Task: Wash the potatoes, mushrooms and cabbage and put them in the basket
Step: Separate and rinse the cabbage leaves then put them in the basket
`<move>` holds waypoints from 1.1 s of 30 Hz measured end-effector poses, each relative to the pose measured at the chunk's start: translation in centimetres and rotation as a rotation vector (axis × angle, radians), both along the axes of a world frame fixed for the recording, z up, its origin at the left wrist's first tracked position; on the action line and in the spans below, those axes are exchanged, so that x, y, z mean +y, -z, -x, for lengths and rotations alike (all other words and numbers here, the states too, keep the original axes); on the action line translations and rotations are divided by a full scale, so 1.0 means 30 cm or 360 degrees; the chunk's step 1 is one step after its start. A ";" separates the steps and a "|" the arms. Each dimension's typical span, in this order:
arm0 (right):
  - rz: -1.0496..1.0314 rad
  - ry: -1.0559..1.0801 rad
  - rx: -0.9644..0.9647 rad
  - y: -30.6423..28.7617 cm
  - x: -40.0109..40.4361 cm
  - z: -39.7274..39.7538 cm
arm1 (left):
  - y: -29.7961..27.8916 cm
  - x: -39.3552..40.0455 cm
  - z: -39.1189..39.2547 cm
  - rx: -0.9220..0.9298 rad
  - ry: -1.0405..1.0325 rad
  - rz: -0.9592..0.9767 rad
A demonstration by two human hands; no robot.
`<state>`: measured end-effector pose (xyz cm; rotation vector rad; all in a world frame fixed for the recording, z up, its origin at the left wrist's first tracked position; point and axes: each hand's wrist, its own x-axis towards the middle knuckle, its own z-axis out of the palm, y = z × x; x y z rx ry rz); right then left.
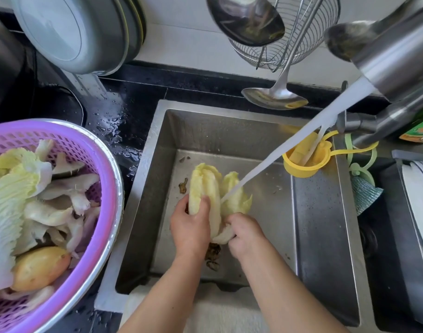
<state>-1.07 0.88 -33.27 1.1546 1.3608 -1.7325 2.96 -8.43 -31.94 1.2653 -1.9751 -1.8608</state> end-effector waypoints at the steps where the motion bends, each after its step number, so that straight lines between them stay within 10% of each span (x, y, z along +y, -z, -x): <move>1: 0.0005 0.0135 -0.0032 0.009 -0.006 -0.004 | -0.003 -0.003 0.003 0.0012 -0.0111 -0.0097; 12: 0.0226 0.0575 0.0449 -0.126 0.073 -0.070 | -0.014 -0.022 0.009 0.0138 -0.0509 -0.1147; 33: 0.0172 0.0310 0.0422 -0.135 0.092 -0.082 | -0.045 -0.040 0.016 0.0162 -0.0184 -0.1361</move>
